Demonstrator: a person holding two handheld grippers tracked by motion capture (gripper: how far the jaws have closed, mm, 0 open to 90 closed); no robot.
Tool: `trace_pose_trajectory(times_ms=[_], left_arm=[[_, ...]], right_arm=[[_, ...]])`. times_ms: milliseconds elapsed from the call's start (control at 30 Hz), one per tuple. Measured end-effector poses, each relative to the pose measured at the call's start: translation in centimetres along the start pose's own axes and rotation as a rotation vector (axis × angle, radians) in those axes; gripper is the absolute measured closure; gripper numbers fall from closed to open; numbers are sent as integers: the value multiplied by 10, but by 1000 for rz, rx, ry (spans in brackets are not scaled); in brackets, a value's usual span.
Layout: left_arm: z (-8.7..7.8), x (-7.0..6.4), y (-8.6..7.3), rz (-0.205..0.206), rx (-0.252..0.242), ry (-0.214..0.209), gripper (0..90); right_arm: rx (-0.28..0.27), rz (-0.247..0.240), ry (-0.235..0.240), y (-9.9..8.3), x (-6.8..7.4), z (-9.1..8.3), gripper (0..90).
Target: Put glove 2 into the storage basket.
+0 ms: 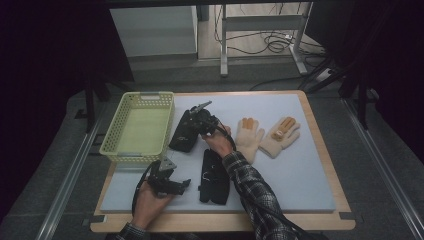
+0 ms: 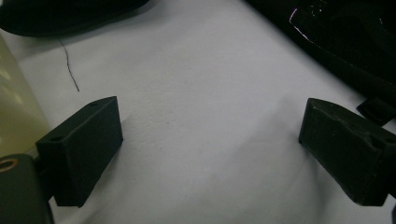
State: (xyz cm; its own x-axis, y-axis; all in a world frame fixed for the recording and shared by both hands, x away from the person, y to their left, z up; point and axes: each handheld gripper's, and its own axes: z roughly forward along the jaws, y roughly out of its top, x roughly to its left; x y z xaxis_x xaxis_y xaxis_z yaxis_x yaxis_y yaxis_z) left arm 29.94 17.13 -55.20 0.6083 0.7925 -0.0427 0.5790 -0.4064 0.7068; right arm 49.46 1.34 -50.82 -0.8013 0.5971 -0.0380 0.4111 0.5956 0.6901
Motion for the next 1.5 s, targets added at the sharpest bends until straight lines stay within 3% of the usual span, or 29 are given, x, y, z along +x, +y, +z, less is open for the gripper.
trace_pose_trajectory(times_ms=[100, 133, 200, 233, 300, 400, 500, 533, 567, 600, 700, 833, 967, 1133, 1300, 1333, 1367, 1400, 1433, 1500], left_arm=[[0, 0, 0, 0, 0, 0, 63], [0, 0, 0, 1, 0, 0, 63], [0, 0, 0, 1, 1, 0, 63], [0, 0, 0, 0, 0, 0, 63], [0, 0, 0, 0, 0, 0, 63], [0, 0, 0, 0, 0, 0, 63], [0, 0, 0, -1, -1, -1, 63], [0, 0, 0, 0, 0, 0, 63], [0, 0, 0, 0, 0, 0, 63], [0, 0, 0, 0, 0, 0, 63], [0, 0, 0, 0, 0, 0, 63], [0, 0, 0, 0, 0, 0, 63], [0, 0, 0, -1, 0, -1, 63], [0, 0, 0, 0, 0, -1, 63], [0, 0, 0, 2, 2, 1, 63], [0, 0, 0, 3, 2, 0, 63], [0, 0, 0, 3, 2, 0, 63], [0, 0, 0, 3, 3, 1, 63], [0, 0, 0, 3, 3, 1, 63], [0, 0, 0, 4, 2, 1, 63]], right_arm=[[-8, 5, 21, -1, 1, -8, 889], [14, 2, 26, -2, 2, -12, 878], [8, -8, 11, -3, 3, -13, 861], [12, -15, 8, -4, 3, -12, 800], [-6, -11, -8, -7, 0, -2, 513], [6, -8, -11, -8, 1, 13, 439], [10, -7, -4, -9, 1, 20, 467], [3, 24, 18, -9, -1, 22, 563], [3, 24, 18, -9, -1, 22, 563], [9, 32, 0, -8, 0, 22, 692], [18, 1, -40, -6, 7, 21, 809], [19, -15, -55, -6, 10, 19, 832], [-8, 8, -18, -5, 6, 7, 835], [-57, 1, 38, -1, 6, -25, 834], [-88, -25, 55, -1, 11, -49, 835], [-100, -33, 66, -2, 13, -62, 834], [-100, -33, 66, -2, 13, -62, 834], [-114, -34, 82, -5, 15, -76, 834], [-114, -34, 82, -5, 15, -76, 834], [-133, -35, 101, -9, 17, -92, 834]])
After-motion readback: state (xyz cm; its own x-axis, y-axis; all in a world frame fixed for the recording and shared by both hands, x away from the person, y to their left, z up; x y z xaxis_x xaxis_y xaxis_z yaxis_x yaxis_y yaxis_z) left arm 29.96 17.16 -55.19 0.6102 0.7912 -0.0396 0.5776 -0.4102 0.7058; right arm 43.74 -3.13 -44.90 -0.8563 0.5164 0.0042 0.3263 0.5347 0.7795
